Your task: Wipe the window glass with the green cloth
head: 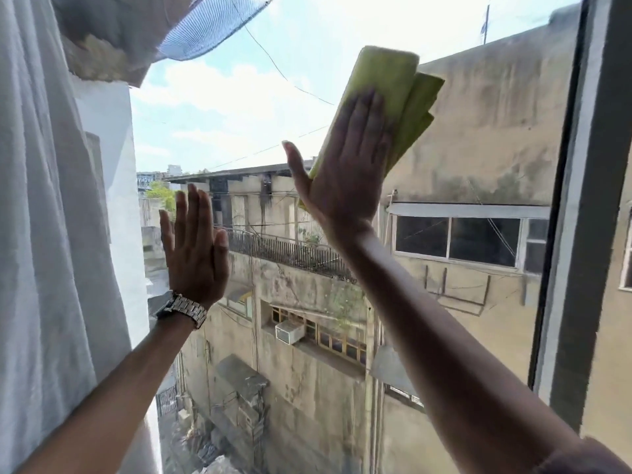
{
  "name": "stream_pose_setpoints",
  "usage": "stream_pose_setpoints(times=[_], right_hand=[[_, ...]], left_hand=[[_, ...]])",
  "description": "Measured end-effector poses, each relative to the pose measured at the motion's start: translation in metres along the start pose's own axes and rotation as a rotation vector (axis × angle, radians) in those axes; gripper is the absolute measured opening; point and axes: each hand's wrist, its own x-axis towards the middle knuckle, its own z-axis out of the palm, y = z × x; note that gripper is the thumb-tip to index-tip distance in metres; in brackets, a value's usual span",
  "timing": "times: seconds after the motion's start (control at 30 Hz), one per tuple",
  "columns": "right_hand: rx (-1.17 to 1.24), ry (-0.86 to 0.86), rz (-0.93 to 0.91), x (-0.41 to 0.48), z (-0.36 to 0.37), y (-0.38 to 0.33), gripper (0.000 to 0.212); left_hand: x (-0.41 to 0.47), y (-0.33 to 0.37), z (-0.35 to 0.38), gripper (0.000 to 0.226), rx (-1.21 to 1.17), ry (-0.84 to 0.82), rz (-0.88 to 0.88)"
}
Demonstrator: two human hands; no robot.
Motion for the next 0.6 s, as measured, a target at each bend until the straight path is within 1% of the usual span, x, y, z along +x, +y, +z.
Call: stream_pose_setpoints(times=[0.07, 0.17, 0.23, 0.3, 0.37, 0.47, 0.6], right_hand=[[0.04, -0.013, -0.092, -0.024, 0.01, -0.028, 0.092], [0.08, -0.073, -0.232, -0.083, 0.015, -0.04, 0.078], [0.049, -0.149, -0.316, -0.143, 0.009, -0.031, 0.075], [0.011, -0.213, -0.385, -0.205, 0.0, -0.006, 0.073], [-0.036, -0.265, -0.426, -0.245, -0.008, 0.022, 0.071], [-0.092, -0.291, -0.445, -0.248, -0.011, 0.036, 0.069], [-0.098, -0.251, -0.419, -0.183, -0.005, -0.004, 0.069]], left_hand=[[0.0, -0.004, 0.001, 0.06, -0.049, 0.028, 0.016], [0.0, -0.001, -0.003, 0.059, -0.072, 0.038, 0.0], [0.001, 0.003, -0.007, 0.059, -0.064, 0.027, -0.017], [0.002, 0.006, -0.01, 0.06, -0.063, 0.008, -0.026], [0.003, 0.006, -0.013, 0.059, -0.064, -0.003, -0.031], [0.001, 0.009, -0.014, 0.059, -0.062, -0.007, -0.026], [0.0, 0.002, -0.011, 0.058, -0.068, 0.005, -0.013]])
